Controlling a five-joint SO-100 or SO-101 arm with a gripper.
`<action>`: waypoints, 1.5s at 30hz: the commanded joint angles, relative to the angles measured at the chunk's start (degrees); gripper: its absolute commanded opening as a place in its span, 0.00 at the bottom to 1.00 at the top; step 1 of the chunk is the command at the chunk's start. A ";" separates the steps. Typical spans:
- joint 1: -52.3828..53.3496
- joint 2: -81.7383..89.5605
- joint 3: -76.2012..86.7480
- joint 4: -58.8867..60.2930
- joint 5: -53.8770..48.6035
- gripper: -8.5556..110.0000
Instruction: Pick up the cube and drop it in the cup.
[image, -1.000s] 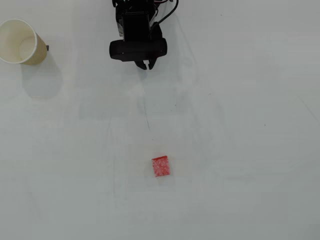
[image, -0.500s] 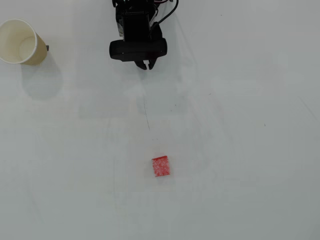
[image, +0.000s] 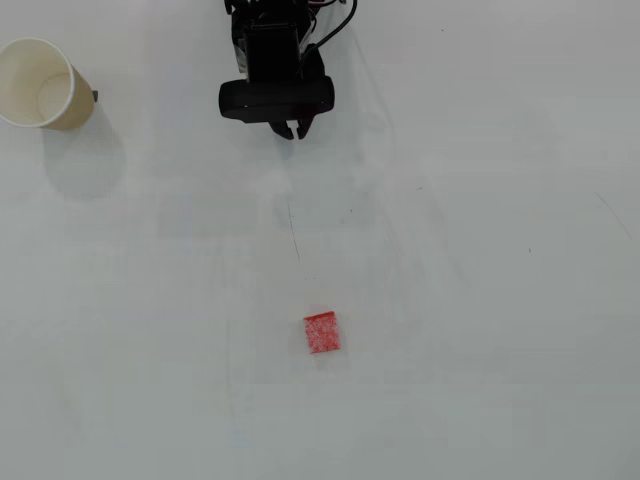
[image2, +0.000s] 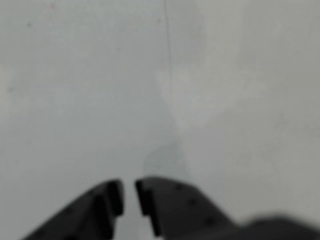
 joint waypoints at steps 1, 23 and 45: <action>0.09 2.20 1.85 0.09 0.26 0.07; -3.87 2.37 1.93 -21.53 -0.53 0.08; -2.55 2.46 1.93 -36.65 -0.53 0.09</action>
